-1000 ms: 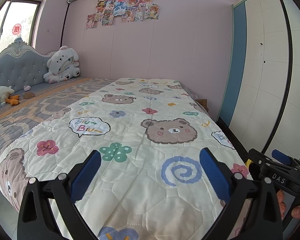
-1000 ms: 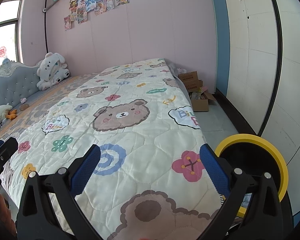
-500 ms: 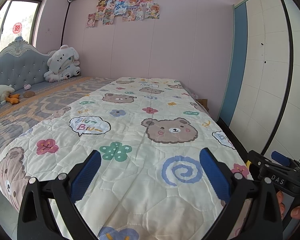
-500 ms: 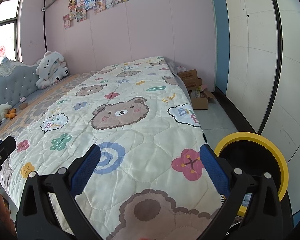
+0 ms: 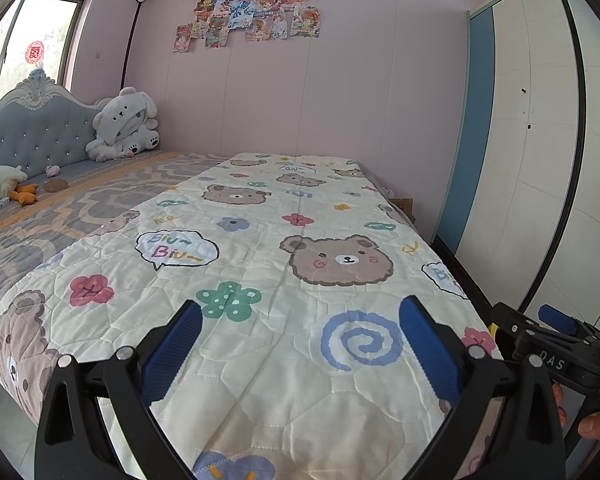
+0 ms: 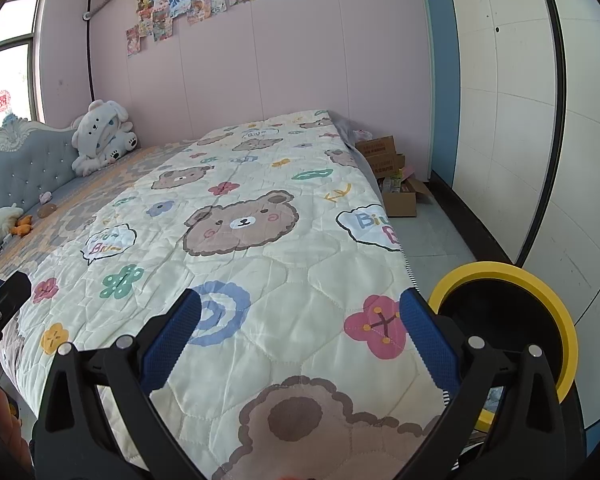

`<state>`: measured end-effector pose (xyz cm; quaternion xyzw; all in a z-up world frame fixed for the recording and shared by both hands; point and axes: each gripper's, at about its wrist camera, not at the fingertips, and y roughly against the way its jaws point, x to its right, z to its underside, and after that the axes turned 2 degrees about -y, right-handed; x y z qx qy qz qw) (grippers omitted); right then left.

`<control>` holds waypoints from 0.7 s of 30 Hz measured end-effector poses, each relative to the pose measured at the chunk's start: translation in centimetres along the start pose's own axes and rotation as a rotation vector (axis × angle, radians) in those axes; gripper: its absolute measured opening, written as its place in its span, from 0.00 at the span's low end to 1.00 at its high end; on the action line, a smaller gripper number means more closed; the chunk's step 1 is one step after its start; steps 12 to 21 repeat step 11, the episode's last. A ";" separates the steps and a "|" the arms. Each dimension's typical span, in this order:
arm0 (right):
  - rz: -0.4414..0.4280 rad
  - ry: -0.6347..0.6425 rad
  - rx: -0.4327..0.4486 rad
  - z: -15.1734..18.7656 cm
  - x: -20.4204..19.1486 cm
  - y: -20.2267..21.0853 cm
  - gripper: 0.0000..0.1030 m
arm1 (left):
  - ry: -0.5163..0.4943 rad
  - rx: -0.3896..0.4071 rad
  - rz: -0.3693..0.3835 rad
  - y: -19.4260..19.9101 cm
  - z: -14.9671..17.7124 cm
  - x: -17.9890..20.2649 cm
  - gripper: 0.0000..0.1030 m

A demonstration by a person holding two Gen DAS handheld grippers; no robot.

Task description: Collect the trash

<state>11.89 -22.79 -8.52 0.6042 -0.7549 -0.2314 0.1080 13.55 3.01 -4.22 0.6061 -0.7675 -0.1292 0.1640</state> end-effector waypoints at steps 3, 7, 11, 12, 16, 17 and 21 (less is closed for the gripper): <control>0.001 0.000 0.001 0.0 0.0 0.0 0.92 | 0.005 -0.004 0.006 0.0 0.0 0.0 0.92; 0.001 0.000 0.001 0.0 0.0 0.0 0.92 | 0.001 -0.011 0.003 -0.1 0.0 0.2 0.92; 0.001 0.001 0.000 0.0 0.0 0.0 0.92 | 0.002 -0.012 0.001 -0.2 -0.1 0.3 0.92; 0.001 0.001 0.000 0.0 0.0 0.0 0.92 | 0.002 -0.012 0.001 -0.2 -0.1 0.3 0.92; 0.001 0.001 0.000 0.0 0.0 0.0 0.92 | 0.002 -0.012 0.001 -0.2 -0.1 0.3 0.92; 0.001 0.001 0.000 0.0 0.0 0.0 0.92 | 0.002 -0.012 0.001 -0.2 -0.1 0.3 0.92; 0.001 0.001 0.000 0.0 0.0 0.0 0.92 | 0.002 -0.012 0.001 -0.2 -0.1 0.3 0.92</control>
